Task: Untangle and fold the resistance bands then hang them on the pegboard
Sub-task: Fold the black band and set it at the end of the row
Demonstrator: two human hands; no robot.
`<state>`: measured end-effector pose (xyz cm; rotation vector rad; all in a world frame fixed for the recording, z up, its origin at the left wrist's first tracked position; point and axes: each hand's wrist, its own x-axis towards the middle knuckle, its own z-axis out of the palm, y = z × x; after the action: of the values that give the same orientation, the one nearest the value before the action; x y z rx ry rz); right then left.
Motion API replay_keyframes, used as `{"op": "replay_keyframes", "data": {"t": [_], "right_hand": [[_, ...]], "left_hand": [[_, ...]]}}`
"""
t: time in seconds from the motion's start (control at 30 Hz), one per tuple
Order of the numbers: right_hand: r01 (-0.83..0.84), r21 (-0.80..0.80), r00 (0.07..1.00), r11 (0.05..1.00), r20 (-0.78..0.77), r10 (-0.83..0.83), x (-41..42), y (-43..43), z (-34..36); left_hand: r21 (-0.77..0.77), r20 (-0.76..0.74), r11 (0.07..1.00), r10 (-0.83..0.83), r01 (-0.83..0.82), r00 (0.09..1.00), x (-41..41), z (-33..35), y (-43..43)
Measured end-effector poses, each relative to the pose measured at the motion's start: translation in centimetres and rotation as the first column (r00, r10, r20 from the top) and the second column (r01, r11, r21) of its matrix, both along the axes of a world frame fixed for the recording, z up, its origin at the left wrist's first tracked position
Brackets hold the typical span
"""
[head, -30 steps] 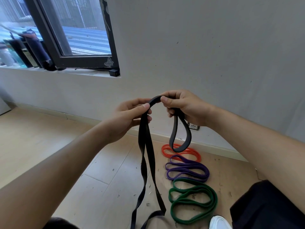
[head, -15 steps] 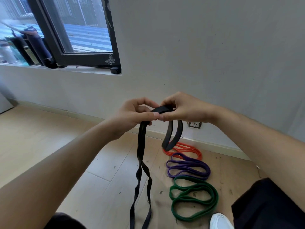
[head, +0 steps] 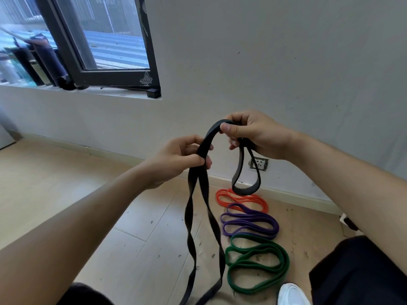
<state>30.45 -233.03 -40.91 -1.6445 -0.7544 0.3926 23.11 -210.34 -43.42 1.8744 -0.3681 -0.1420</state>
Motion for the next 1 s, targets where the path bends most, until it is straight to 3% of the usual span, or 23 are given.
{"op": "replay_keyframes", "data": {"t": [0.3, 0.63, 0.73, 0.87, 1.0], "right_hand": [[0.035, -0.002, 0.997, 0.999, -0.063, -0.035, 1.1, -1.5, -0.7], [0.054, -0.056, 0.996, 0.997, -0.069, -0.058, 1.0, -1.6, -1.0], [0.062, -0.053, 0.995, 0.997, -0.075, -0.066, 0.8, -1.6, -1.0], [0.067, 0.018, 0.988, 0.998, -0.143, -0.064, 0.5, -1.5, -0.8], [0.091, 0.038, 0.984, 0.995, -0.156, -0.084, 0.5, -1.6, -0.7]], "left_hand": [[-0.18, 0.072, 0.971, 0.173, -0.157, 0.982, -0.2, 1.4, 0.3], [-0.074, 0.148, 0.977, 0.21, -0.201, 0.967, -0.4, 1.2, 0.7], [-0.087, 0.092, 0.965, 0.255, -0.248, 0.962, -0.3, 1.3, 0.6], [-0.169, -0.055, 0.968, 0.176, -0.183, 0.983, -0.4, 1.8, 1.0], [-0.193, -0.05, 0.964, 0.174, -0.181, 0.983, -0.5, 1.8, 1.2]]}}
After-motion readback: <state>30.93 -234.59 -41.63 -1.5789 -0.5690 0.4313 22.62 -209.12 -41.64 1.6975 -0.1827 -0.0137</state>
